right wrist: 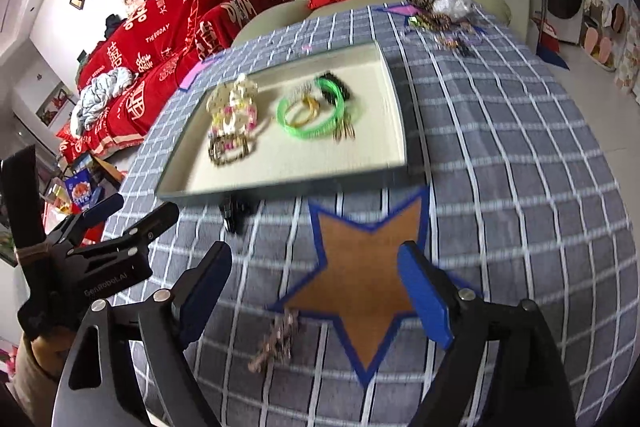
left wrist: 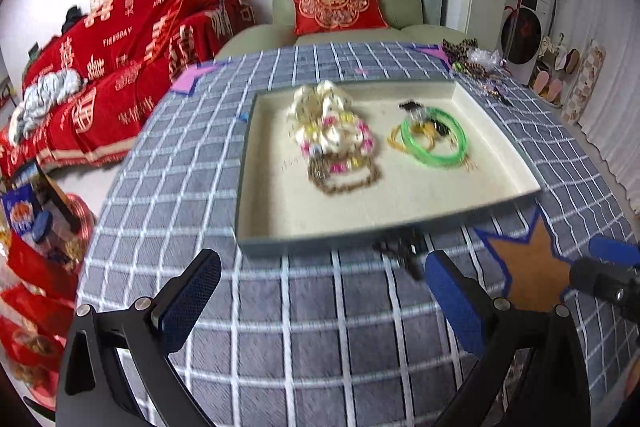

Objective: Organize jewelry
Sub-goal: 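Move the left tool to the black claw clip while the right tool approaches the rhinestone star clip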

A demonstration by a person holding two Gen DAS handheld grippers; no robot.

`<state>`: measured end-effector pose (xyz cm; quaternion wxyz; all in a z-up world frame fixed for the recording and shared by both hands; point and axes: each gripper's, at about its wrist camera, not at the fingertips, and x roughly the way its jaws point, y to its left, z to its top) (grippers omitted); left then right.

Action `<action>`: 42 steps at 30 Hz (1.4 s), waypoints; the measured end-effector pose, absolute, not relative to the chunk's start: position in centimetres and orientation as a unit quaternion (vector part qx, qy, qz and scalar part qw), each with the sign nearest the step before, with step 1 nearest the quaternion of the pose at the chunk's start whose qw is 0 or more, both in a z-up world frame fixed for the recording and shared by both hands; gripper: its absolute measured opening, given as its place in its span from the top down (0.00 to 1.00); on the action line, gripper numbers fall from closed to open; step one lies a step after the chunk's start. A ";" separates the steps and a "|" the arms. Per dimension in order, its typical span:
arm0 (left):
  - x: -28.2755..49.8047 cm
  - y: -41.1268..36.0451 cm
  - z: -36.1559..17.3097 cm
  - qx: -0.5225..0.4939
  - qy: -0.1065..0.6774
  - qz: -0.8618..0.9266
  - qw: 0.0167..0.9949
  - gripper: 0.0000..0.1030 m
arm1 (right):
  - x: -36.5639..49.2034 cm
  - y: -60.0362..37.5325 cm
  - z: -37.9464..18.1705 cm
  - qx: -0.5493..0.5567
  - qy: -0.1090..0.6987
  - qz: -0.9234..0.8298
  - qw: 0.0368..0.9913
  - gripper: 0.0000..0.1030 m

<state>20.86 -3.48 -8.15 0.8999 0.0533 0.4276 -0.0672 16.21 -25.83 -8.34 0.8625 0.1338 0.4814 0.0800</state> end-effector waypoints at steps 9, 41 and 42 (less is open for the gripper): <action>20.0 -4.7 -10.6 0.031 0.457 -0.082 0.885 0.00 | 11.7 -24.1 -10.9 0.085 0.504 0.078 0.856 0.00; 22.5 -7.6 -13.4 0.027 0.483 -0.068 0.873 0.31 | 10.4 -18.8 -13.8 -0.016 0.472 0.024 0.881 0.71; 22.6 -7.7 -13.4 0.028 0.484 -0.068 0.872 0.31 | 10.3 -19.0 -13.8 -0.016 0.472 0.024 0.881 0.74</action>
